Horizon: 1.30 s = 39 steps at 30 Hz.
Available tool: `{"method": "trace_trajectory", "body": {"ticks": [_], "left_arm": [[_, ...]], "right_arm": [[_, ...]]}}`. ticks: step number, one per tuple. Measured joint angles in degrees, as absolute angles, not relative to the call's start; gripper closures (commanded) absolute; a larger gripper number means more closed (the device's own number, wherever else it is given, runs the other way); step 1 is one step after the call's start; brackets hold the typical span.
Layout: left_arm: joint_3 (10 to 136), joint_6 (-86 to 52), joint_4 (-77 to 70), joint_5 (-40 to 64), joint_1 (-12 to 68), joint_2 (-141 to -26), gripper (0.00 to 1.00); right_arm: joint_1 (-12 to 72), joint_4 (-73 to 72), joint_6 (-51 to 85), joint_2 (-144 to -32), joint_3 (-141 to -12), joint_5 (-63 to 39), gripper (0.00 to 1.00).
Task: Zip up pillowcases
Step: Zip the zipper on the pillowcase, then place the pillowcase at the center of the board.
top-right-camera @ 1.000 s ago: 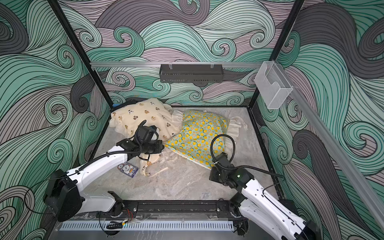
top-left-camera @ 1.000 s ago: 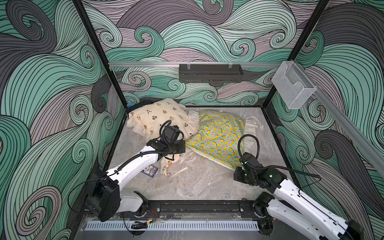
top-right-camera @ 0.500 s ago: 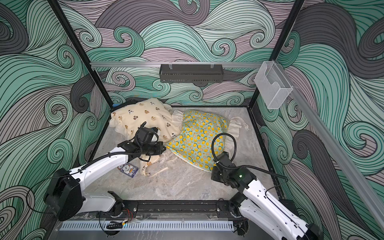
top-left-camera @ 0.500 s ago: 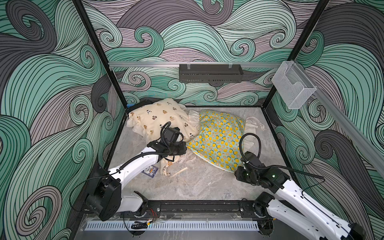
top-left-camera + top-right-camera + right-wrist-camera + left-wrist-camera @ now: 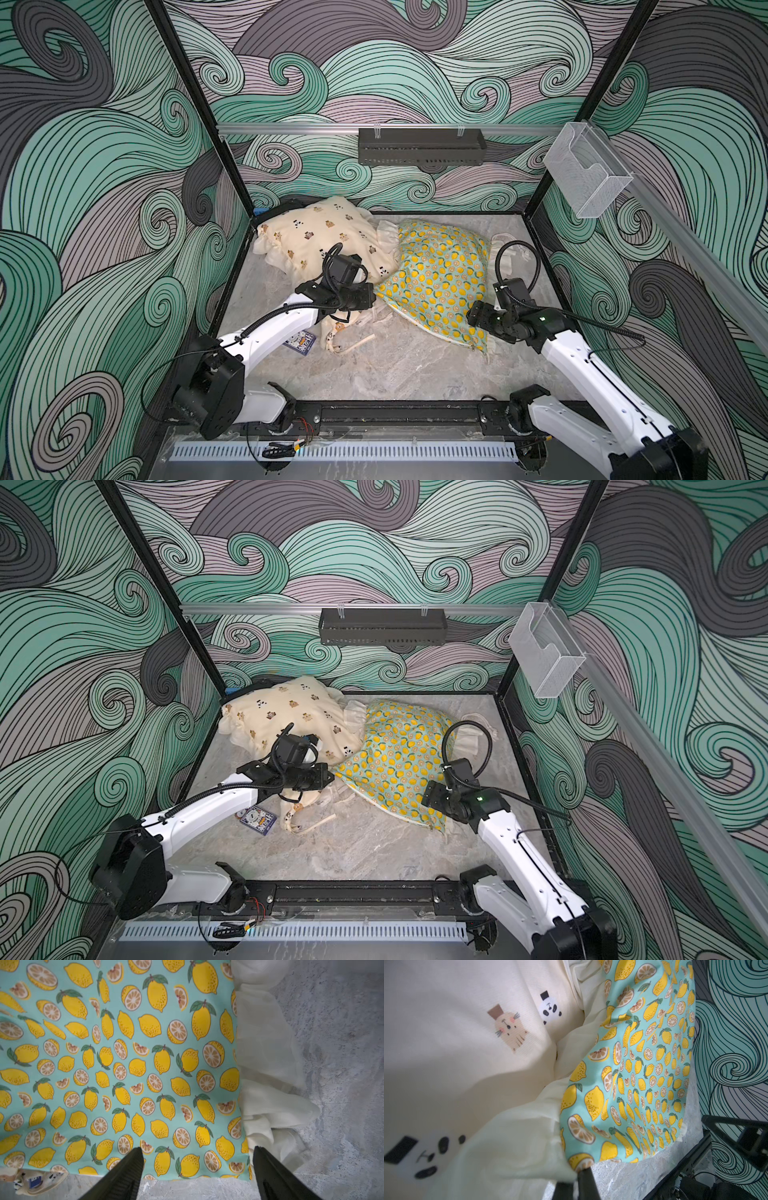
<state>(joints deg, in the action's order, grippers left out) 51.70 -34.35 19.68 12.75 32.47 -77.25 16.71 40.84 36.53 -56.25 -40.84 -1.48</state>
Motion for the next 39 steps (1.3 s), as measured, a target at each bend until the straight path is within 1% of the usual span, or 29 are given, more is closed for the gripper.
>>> {"method": "trace_trajectory", "body": {"ticks": [5,10,15,21,24,28,30,33,39], "left_arm": [[51.7,-34.3,19.7,13.0,32.8,-77.6,1.0],[51.8,-34.3,19.7,13.3,33.1,-77.8,1.0],[51.9,-34.3,19.7,13.4,33.5,-78.2,1.0],[52.3,-34.3,19.7,13.4,33.8,-78.3,1.0],[52.9,-34.3,19.7,13.5,34.2,-78.6,1.0],[53.6,-34.3,19.8,13.5,34.7,-78.7,1.0],[53.9,-34.4,19.8,13.6,35.0,-78.7,1.0],[55.6,-34.6,19.9,13.8,36.2,-79.7,1.0],[59.2,-35.6,19.7,14.0,39.5,-80.9,1.0]], "right_arm": [[12.1,33.9,36.2,-64.6,-40.8,-4.2,0.09],[10.3,28.5,36.4,-70.5,-40.8,-5.0,0.14],[10.2,23.2,36.9,-73.4,-40.6,-5.0,0.21],[10.0,16.8,38.2,-77.6,-38.0,-5.0,0.42],[10.0,15.0,38.6,-77.8,-37.0,-5.0,0.55],[9.7,13.4,38.6,-76.1,-36.8,-4.9,0.78],[9.0,12.8,38.4,-74.3,-36.8,-4.7,0.85],[7.7,12.8,37.9,-71.2,-36.8,-4.3,0.91],[2.5,13.2,38.1,-64.1,-37.1,-3.0,0.95]]}}
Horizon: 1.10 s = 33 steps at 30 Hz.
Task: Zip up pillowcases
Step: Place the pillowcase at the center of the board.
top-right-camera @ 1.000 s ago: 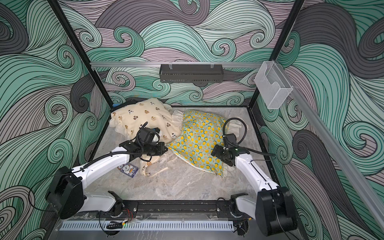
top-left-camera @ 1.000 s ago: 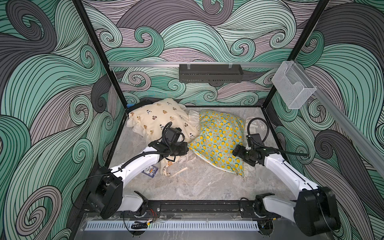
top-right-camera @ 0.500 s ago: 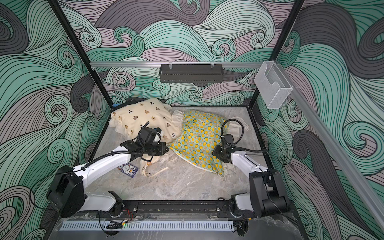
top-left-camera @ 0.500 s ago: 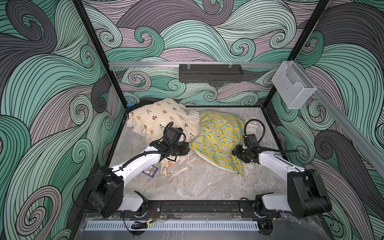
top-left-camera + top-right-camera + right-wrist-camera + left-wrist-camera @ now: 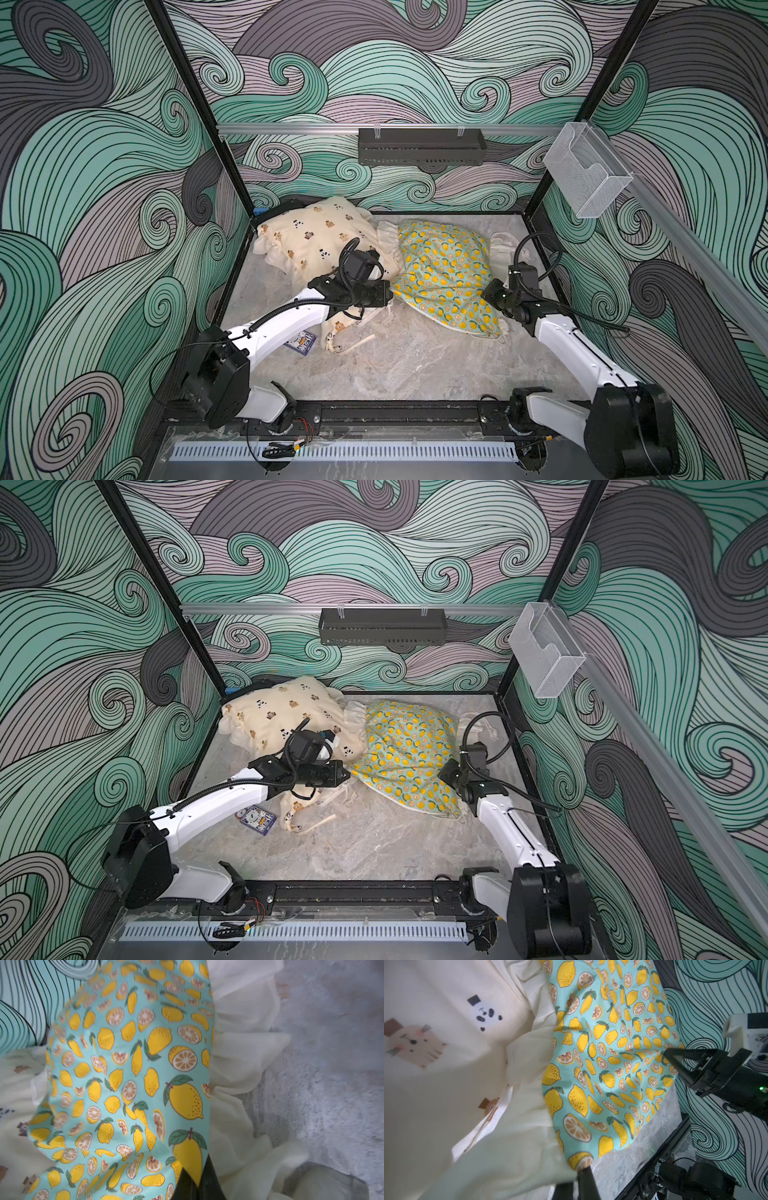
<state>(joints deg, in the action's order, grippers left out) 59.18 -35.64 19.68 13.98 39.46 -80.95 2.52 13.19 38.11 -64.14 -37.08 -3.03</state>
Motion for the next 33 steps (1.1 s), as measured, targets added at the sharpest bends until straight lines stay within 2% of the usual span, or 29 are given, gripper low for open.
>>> {"method": "trace_trajectory", "body": {"ticks": [9,17,24,26,29,31,33], "left_arm": [[63.9,-37.6,17.9,13.2,46.8,-86.7,1.0],[72.8,-39.0,15.7,12.4,55.8,-98.6,1.0],[79.9,-39.6,15.4,11.9,59.0,-107.4,1.0],[81.2,-39.6,15.6,11.6,59.0,-109.4,1.0],[81.4,-39.6,16.3,9.9,59.5,-110.3,0.98],[81.4,-39.4,16.5,8.5,60.1,-110.3,0.87],[81.3,-38.9,16.7,7.8,60.9,-110.1,0.77]], "right_arm": [[-8.3,17.0,38.2,-60.1,-42.8,-2.9,1.0],[-16.6,20.2,38.1,-57.9,-45.4,-2.4,1.0],[-18.0,19.5,38.1,-64.8,-47.0,-4.7,1.0],[-18.0,19.5,37.8,-66.7,-47.2,-5.2,0.93],[-18.0,19.6,37.3,-68.1,-47.2,-5.4,0.73],[-18.0,19.8,36.9,-67.6,-47.4,-5.4,0.55],[-18.0,20.4,36.6,-66.4,-47.9,-5.6,0.44]]}}
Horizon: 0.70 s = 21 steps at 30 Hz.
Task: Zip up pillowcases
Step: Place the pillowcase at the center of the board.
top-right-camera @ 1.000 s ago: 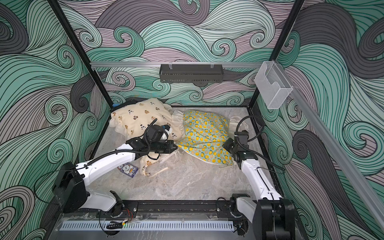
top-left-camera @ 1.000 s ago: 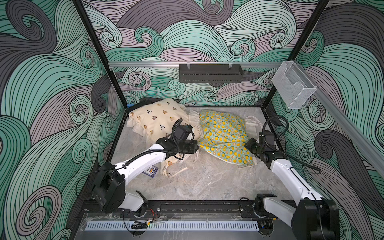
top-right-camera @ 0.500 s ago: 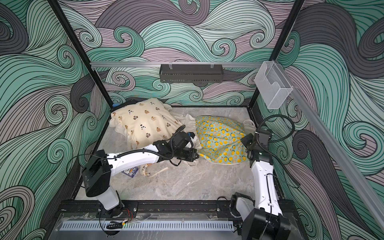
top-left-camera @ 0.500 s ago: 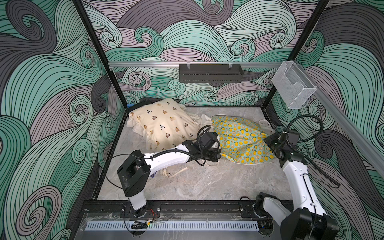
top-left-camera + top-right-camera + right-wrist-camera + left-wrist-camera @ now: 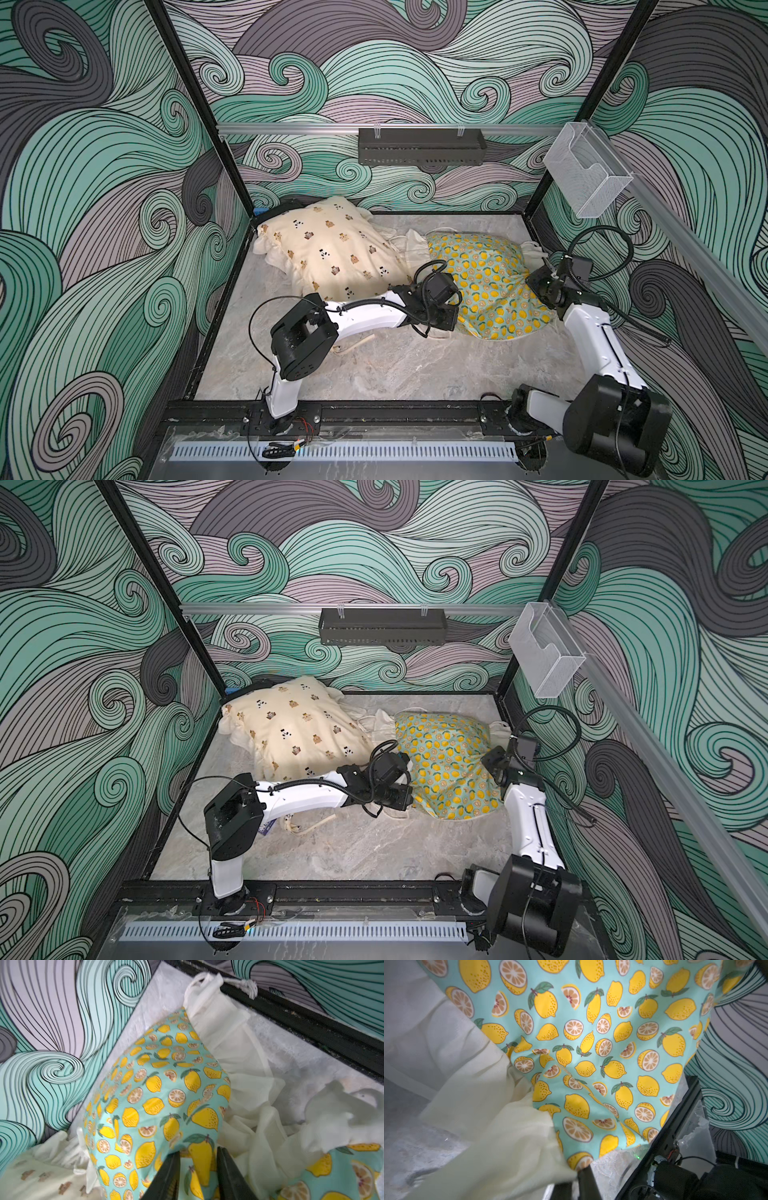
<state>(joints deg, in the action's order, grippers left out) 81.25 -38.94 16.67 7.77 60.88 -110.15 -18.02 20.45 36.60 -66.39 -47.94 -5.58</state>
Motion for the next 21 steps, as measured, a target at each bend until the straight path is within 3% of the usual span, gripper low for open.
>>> {"method": "trace_trajectory", "body": {"ticks": [4,8,21], "left_arm": [[76.2,-39.0,16.5,5.7,61.6,-106.1,0.6],[70.0,-38.5,17.5,1.7,61.7,-97.7,0.52],[62.0,-34.1,23.4,-20.3,60.3,-77.8,0.17]], "right_arm": [[-18.0,22.2,35.7,-61.5,-49.1,-6.1,0.31],[-15.9,23.5,34.9,-56.6,-49.1,-7.8,0.27],[15.5,21.5,34.6,-67.1,-43.4,-10.6,0.26]]}}
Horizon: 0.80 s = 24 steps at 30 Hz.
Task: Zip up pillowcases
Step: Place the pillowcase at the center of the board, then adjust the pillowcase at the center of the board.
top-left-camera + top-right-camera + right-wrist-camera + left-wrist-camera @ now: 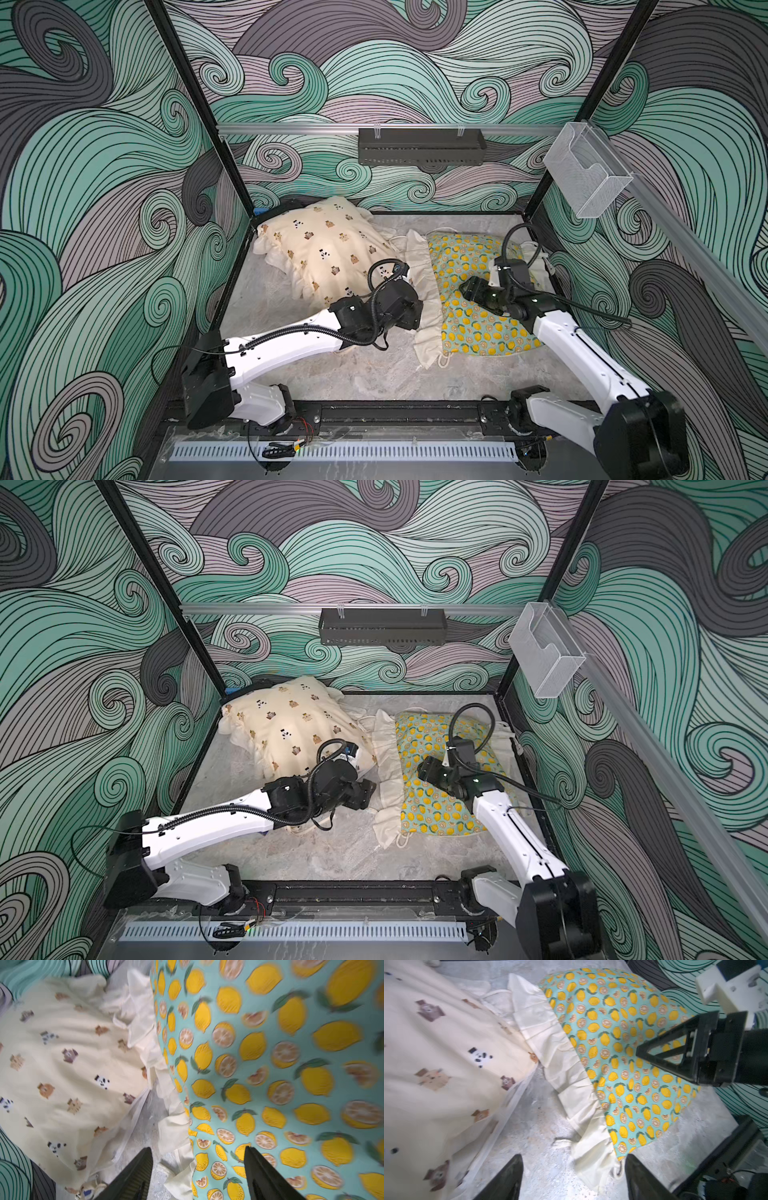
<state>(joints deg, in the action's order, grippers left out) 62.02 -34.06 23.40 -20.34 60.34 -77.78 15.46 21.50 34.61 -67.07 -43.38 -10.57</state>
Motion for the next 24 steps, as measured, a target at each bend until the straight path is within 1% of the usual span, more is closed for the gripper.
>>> {"method": "trace_trajectory", "body": {"ticks": [4,8,12,18,24], "left_arm": [[59.3,-33.3,24.4,-22.9,57.8,-75.2,0.12],[58.2,-32.8,25.7,-23.9,55.2,-73.4,0.1],[57.1,-32.4,26.2,-23.9,52.6,-71.7,0.1],[54.9,-31.7,27.3,-22.6,48.6,-69.8,0.1],[52.7,-31.4,27.5,-20.8,45.0,-67.7,0.1]], "right_arm": [[19.7,16.6,34.7,-75.1,-43.9,-11.7,0.25],[20.0,13.9,34.4,-83.0,-46.3,-11.0,0.25],[20.0,11.4,33.2,-88.2,-49.1,-8.8,0.24],[17.6,10.1,31.2,-95.9,-55.4,-6.0,0.24],[13.9,10.7,27.8,-100.4,-60.0,-3.5,0.24]]}}
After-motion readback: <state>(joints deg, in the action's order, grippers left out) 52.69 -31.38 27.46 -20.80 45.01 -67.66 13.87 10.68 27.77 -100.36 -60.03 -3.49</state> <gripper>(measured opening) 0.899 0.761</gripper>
